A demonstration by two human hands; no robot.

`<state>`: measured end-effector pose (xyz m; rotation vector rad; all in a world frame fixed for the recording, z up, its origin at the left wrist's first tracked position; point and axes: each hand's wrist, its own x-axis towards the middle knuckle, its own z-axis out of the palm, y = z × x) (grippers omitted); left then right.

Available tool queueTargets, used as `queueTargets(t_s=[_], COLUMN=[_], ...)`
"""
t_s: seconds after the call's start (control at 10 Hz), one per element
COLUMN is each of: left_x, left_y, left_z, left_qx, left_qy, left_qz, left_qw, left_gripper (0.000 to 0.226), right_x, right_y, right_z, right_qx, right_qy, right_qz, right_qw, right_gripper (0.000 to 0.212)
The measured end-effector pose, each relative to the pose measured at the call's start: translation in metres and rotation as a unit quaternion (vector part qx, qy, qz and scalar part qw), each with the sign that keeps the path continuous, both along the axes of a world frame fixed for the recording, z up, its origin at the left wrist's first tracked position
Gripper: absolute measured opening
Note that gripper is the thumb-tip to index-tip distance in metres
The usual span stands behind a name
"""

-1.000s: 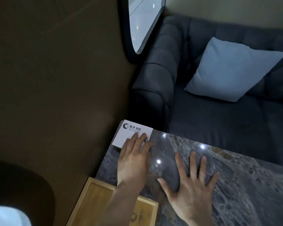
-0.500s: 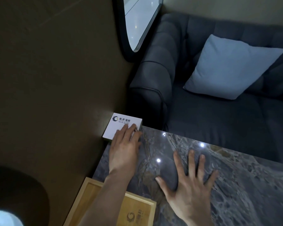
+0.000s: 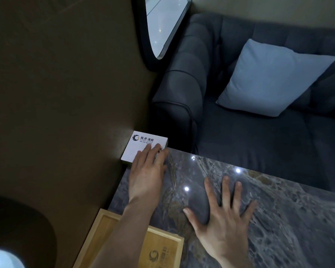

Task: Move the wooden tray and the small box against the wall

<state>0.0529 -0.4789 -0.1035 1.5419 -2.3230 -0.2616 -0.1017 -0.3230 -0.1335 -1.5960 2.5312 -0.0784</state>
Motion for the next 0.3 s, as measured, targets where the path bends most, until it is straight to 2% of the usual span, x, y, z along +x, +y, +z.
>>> queueTargets(t_s=[0.3], left_x=[0.011], left_y=[0.019], left_z=[0.018], left_qx=[-0.02], left_qy=[0.024], left_qz=[-0.01], left_qw=[0.999], left_gripper=[0.058], right_x=[0.0], right_y=[-0.001], right_z=[0.004], right_qx=[0.016], right_qy=[0.007], right_qz=[-0.001], right_qw=[1.0], right_gripper=[0.1])
